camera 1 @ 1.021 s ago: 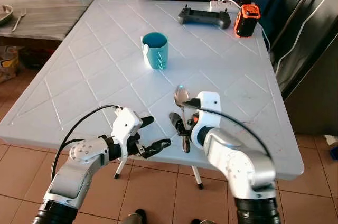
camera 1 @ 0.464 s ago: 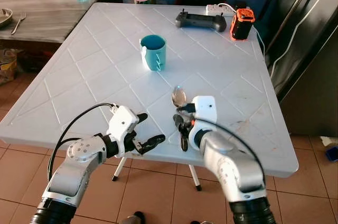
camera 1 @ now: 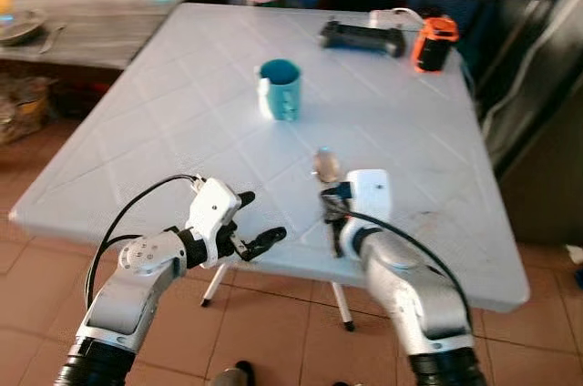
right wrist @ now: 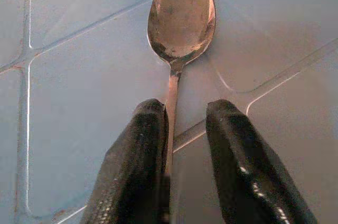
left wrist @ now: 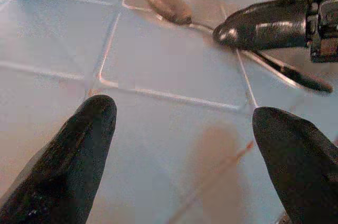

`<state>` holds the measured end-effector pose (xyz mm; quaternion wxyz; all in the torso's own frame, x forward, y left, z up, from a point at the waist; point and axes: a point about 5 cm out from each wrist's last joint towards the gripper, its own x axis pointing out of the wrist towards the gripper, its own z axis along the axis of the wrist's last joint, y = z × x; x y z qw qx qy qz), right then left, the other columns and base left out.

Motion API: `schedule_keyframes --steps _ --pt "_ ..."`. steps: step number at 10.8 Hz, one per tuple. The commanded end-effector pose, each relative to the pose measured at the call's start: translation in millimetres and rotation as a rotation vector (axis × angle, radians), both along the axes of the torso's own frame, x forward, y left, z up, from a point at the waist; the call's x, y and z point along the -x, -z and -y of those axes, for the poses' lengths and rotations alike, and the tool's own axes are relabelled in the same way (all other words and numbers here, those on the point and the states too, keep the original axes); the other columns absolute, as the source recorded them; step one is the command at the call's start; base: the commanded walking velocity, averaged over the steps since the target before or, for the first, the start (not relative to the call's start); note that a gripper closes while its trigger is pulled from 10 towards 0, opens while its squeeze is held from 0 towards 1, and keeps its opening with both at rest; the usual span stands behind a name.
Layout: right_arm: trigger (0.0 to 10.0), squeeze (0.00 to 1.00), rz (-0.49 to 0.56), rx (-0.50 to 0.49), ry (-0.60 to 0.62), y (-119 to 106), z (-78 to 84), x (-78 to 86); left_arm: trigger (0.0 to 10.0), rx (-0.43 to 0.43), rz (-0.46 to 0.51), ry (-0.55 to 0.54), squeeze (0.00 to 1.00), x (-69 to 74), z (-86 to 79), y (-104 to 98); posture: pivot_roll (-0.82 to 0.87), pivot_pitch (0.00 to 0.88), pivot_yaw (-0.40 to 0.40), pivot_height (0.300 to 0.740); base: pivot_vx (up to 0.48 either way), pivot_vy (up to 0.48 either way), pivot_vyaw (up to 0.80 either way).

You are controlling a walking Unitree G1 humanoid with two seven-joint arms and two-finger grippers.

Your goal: Setting the table

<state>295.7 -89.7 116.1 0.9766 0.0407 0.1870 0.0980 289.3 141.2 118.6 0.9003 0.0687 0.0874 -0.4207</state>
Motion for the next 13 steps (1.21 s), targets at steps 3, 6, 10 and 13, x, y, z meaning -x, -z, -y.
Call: schedule_keyframes --steps 3,6,10,13 --pt "0.0 0.0 -0.212 0.086 0.138 51 41.1 12.8 10.0 -0.008 -0.013 -0.022 0.0 -1.2 -1.8 0 0.16 0.192 0.05 0.74 0.0 0.0 0.0" --pt "0.0 0.0 -0.121 0.205 0.125 46 67.5 2.4 10.0 -0.008 -0.025 -0.025 0.0 -2.9 0.0 -2 0.16 0.196 0.065 0.74 0.0 0.0 0.0" --pt "0.0 0.0 0.01 0.437 -0.033 41 78.4 -0.2 10.0 0.0 -0.033 -0.02 0.0 -1.5 4.9 -2 0.16 0.204 0.072 0.74 0.0 0.0 0.0" --pt "7.6 0.0 0.136 0.32 0.066 24 72.8 1.4 10.0 -0.002 -0.035 -0.009 0.0 -1.7 8.4 -1 0.15 0.205 0.071 0.74 0.0 0.0 0.0"
